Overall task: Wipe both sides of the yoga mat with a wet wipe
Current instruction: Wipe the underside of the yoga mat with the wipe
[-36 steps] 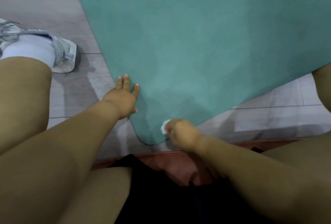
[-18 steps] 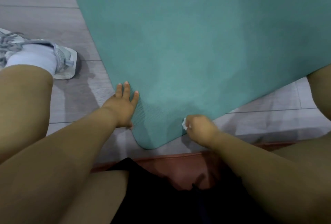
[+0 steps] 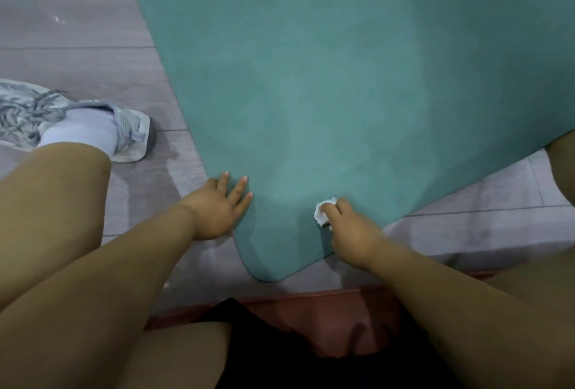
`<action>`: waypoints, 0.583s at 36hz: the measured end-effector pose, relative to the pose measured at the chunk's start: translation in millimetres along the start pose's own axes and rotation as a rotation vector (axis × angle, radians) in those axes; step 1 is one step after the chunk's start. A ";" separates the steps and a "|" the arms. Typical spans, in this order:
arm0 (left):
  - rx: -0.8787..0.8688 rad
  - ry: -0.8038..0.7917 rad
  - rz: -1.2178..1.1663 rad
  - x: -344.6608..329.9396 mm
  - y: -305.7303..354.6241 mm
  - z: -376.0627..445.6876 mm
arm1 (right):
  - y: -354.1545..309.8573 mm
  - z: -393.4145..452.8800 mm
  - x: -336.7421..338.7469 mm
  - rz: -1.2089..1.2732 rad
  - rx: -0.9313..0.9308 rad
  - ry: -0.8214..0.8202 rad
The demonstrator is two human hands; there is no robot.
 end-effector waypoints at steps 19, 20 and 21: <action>-0.130 0.309 0.209 27.5 8.3 -8.7 | -1.6 4.9 12.7 -0.150 0.047 0.148; -0.143 0.348 0.215 30.0 11.0 -9.8 | -3.3 6.9 14.5 -0.150 0.036 0.151; -0.154 0.383 0.222 26.5 14.2 -8.5 | -8.3 9.4 15.9 -0.142 0.051 0.144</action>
Point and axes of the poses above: each hand's wrist, its own z-axis towards the middle knuckle, its own x-axis out of the back of the hand, y = z × x, the point moved 9 cm from there along z, towards the middle knuckle, and after that the axes turned 6 degrees about x, right-handed, at the moved point
